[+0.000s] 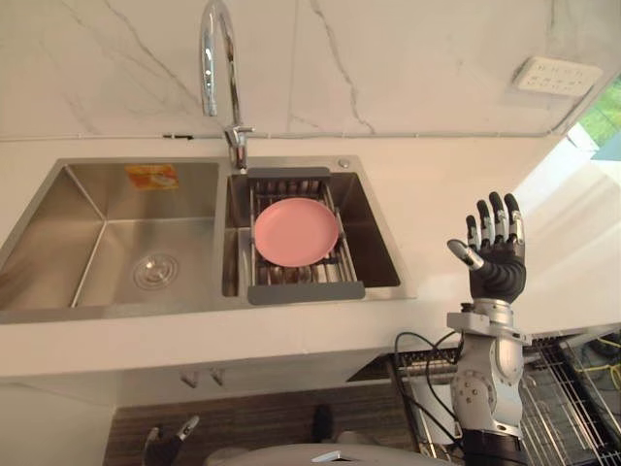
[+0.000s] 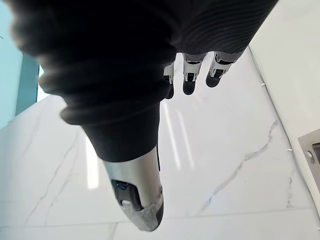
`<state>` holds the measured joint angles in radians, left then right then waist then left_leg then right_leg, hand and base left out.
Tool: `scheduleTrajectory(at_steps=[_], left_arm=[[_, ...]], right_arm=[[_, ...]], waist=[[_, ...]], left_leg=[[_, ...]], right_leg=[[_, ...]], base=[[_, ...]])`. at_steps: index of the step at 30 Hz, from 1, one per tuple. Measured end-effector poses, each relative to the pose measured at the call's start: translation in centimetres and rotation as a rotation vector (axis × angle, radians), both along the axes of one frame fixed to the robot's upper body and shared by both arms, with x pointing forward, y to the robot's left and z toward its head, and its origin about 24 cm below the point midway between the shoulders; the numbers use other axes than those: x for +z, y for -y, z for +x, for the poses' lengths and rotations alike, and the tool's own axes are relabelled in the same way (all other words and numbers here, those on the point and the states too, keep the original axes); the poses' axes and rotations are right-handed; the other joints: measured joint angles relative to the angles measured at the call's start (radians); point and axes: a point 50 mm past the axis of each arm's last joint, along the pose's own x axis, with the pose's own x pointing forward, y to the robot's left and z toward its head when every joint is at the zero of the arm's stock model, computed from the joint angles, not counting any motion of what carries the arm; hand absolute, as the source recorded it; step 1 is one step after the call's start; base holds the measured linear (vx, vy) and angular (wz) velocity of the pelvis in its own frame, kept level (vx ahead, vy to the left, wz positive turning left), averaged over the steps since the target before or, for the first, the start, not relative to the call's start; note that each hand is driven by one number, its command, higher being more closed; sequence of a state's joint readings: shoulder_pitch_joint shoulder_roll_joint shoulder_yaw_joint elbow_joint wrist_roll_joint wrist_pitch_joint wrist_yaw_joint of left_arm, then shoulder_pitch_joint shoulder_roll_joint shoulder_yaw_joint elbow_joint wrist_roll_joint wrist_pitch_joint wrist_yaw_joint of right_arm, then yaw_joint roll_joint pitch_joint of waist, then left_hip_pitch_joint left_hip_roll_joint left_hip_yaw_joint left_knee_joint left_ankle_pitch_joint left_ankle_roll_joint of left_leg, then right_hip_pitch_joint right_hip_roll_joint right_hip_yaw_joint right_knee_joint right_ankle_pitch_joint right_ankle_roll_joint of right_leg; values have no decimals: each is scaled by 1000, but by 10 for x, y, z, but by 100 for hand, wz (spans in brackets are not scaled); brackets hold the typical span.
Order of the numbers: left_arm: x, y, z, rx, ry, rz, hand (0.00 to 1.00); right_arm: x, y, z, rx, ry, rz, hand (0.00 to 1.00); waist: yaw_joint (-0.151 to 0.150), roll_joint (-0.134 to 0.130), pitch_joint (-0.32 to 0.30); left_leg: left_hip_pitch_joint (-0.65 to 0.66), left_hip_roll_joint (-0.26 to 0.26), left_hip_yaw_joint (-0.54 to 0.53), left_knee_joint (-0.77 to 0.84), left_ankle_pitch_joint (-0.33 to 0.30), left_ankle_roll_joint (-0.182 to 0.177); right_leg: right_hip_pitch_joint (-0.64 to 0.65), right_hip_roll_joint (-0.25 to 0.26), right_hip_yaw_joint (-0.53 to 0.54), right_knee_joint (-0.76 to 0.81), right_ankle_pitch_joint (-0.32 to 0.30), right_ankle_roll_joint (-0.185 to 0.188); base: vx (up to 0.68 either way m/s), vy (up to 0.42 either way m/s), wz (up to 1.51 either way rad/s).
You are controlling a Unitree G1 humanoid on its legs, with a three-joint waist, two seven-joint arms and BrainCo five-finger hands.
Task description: Walk over to the sink, pick up the cup, carry it to the dishwasher, place the cup inside the dishwasher, then close the dishwasher door
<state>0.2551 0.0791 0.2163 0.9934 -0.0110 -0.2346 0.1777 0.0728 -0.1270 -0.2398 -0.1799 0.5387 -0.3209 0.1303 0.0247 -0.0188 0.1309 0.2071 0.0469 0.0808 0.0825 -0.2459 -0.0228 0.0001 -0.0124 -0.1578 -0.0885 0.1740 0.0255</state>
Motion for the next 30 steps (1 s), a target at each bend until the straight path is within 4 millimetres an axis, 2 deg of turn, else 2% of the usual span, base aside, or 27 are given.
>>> scheduleTrajectory(at_steps=[3,5,8,14,18,26,30], left_arm=[[0,-1,-1,3,-12,11,0],[0,-1,-2,-30,-22,23,0],[0,-3,-1,-43,-28,34,0],[2,-13,-4,-27,-47,55,0],[2,-15,-5,-25,-58,55,0],[1,-16,-6,-47,-76,47,0],[1,-16,-7,-55,-81,48,0]], right_arm=[[3,-5,2,-19,-46,-180,0],[13,-13,4,-31,-65,-440,0],[24,-20,8,-53,-61,-666,0],[39,-23,22,-99,-64,-929,0],[51,-37,32,-70,-16,-1113,0],[46,-65,39,58,3,-1430,0],[47,-77,46,103,28,-1553,0]], waist=[[1,2,1],[3,8,3],[-1,10,1],[-7,8,-3],[-9,2,-6],[0,-28,-27],[3,-28,-28]], left_leg=[[-15,8,0,1,-1,-5],[-17,14,3,1,2,-9],[-22,20,16,1,4,-13],[-31,21,36,2,11,-25],[-32,19,45,2,15,-29],[-44,19,27,1,29,-21],[-50,19,24,-1,33,-19]], right_leg=[[-7,-1,-19,0,-5,-2],[-7,2,-25,0,-10,-3],[-5,1,-40,0,-13,0],[-2,-11,-68,0,-19,6],[4,-18,-79,0,-19,6],[6,-22,-103,0,-19,5],[3,-22,-105,0,-16,1]], base=[[-4,3,16],[37,16,8],[43,34,14],[21,37,14],[-15,20,10],[-34,-3,9],[-36,-1,3]])
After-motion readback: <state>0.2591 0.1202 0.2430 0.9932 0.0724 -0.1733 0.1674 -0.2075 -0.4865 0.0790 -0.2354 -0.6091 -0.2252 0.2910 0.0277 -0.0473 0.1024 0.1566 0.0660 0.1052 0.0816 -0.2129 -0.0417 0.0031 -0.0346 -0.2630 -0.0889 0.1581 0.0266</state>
